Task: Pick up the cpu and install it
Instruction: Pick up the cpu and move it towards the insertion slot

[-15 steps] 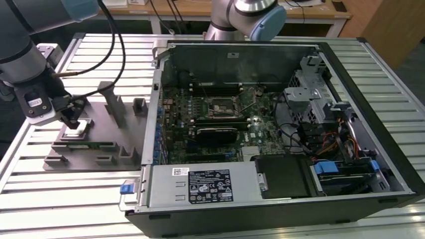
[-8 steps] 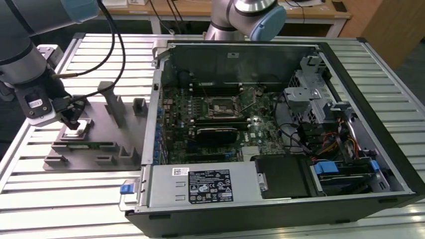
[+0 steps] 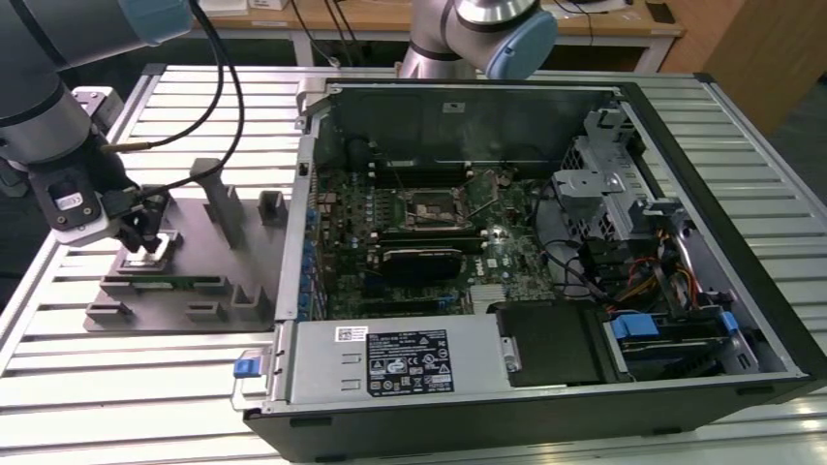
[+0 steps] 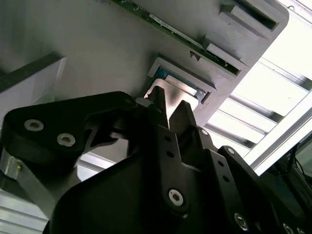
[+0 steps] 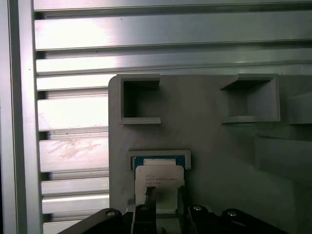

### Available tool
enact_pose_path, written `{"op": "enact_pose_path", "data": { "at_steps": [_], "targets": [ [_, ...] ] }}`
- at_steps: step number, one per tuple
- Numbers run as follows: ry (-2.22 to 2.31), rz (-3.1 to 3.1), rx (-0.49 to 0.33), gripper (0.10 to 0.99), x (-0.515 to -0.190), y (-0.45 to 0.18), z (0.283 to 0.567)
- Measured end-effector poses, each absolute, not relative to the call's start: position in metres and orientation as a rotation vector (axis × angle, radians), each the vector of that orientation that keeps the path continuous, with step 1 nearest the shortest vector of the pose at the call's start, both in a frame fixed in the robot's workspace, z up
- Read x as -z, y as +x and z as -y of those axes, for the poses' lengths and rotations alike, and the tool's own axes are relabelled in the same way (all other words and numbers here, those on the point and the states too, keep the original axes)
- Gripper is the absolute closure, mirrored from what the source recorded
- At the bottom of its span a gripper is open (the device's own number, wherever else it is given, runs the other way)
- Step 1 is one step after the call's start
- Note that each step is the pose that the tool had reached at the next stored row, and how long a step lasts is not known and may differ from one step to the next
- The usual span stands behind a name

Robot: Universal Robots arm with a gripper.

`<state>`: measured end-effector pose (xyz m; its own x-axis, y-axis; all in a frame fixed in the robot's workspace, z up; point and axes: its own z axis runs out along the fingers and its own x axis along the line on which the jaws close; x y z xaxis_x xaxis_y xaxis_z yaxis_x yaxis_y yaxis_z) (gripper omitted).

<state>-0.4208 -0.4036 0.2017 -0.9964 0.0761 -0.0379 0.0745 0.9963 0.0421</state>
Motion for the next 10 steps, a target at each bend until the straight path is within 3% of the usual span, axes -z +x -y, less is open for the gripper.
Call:
{"op": "enact_pose_path", "data": {
  "at_steps": [3, 5, 10],
  "targets": [
    [0.117, -3.099, -0.063, 0.733, -0.2017, -0.4208, 0.4036],
    [0.117, -3.099, -0.063, 0.62, -0.2017, -0.4208, 0.4036],
    [0.117, -3.099, -0.063, 0.494, -0.2017, -0.4208, 0.4036]
  ]
}}
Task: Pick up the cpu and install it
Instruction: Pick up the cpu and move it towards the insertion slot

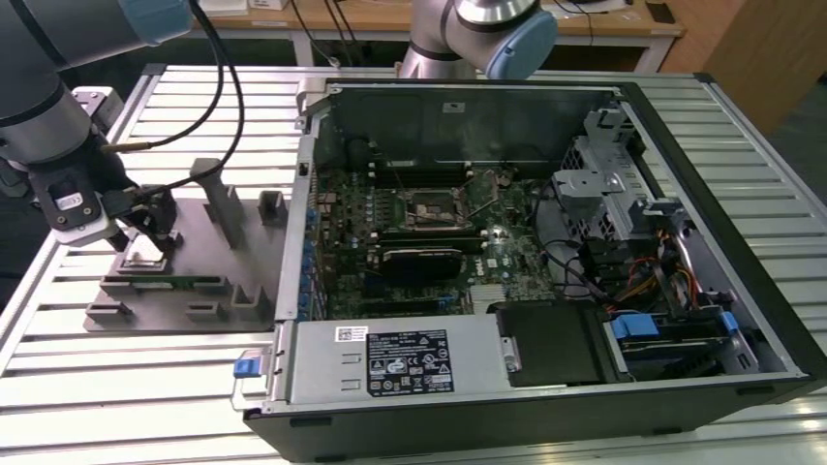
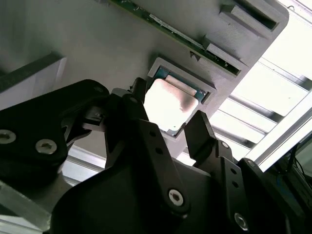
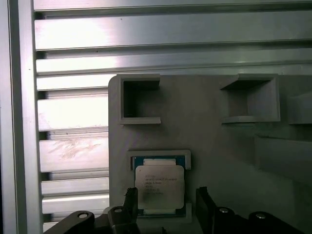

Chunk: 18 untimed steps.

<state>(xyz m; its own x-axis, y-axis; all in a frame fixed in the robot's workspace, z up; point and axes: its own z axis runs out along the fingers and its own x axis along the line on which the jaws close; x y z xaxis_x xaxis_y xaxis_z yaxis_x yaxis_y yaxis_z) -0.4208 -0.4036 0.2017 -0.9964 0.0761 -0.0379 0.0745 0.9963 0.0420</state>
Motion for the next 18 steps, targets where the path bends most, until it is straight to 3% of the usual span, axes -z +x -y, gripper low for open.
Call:
{"op": "enact_pose_path", "data": {
  "at_steps": [18],
  "targets": [
    [0.117, -3.099, -0.063, 0.486, -0.1941, -0.4224, 0.4016]
  ]
}}
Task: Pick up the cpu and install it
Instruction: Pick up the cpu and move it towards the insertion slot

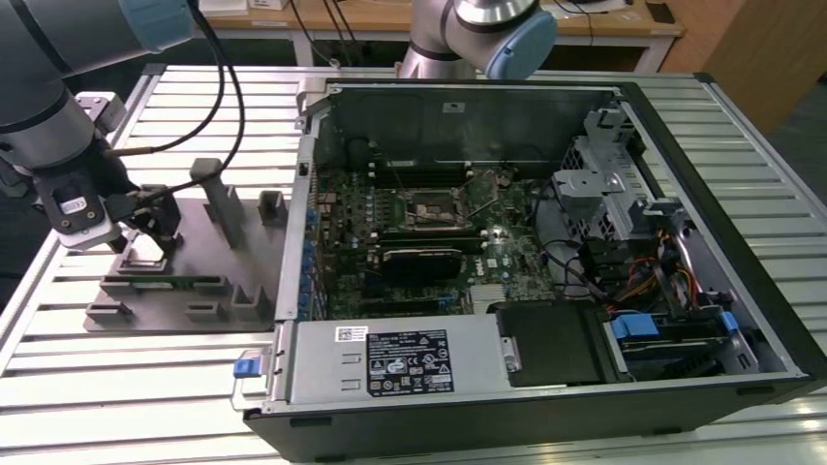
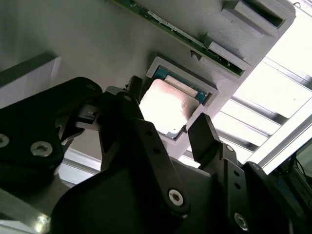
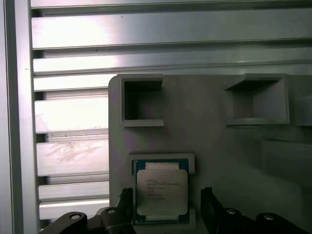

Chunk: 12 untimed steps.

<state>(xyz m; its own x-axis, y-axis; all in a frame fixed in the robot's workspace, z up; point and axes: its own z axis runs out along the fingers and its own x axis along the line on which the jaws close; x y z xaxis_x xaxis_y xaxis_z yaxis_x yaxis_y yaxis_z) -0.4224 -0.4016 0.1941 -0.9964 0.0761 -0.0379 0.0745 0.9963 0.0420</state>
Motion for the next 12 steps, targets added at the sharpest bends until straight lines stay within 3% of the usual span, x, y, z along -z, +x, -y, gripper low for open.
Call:
{"op": "enact_pose_path", "data": {
  "at_steps": [1, 2, 12],
  "targets": [
    [0.117, -3.099, -0.063, 0.486, -0.1941, -0.4224, 0.4016],
    [0.117, -3.099, -0.063, 0.424, -0.194, -0.4224, 0.4016],
    [0.137, -3.098, -0.064, 0.424, -0.188, -0.4224, 0.4015]
  ]
}}
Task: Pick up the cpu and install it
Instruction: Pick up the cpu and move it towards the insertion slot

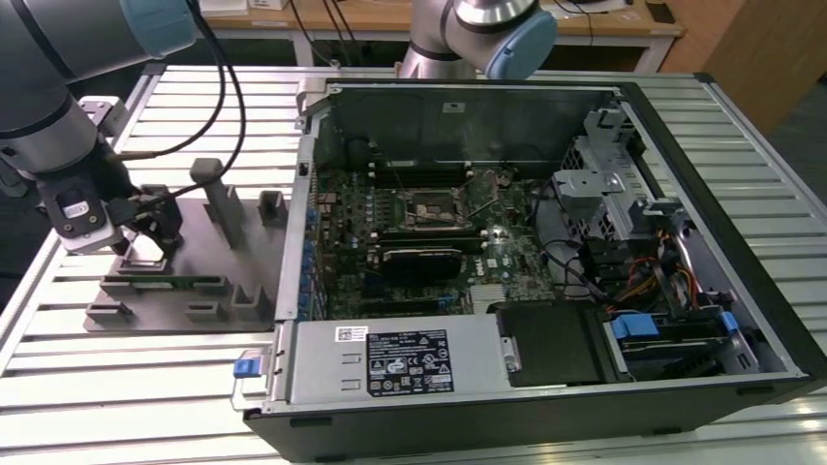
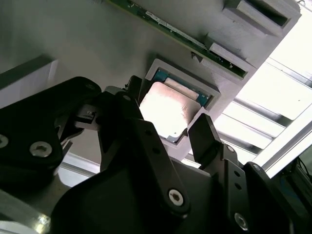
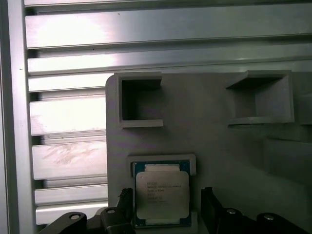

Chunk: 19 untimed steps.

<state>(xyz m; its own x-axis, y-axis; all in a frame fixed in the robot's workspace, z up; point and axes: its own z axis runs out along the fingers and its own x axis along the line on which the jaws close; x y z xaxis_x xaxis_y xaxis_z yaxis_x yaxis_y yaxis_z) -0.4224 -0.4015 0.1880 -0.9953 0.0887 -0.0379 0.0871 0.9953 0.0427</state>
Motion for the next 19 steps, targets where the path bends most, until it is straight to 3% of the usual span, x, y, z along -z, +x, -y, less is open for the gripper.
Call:
{"op": "enact_pose_path", "data": {
  "at_steps": [19],
  "targets": [
    [0.137, -3.098, -0.064, 0.424, -0.1838, -0.4231, 0.3998]
  ]
}}
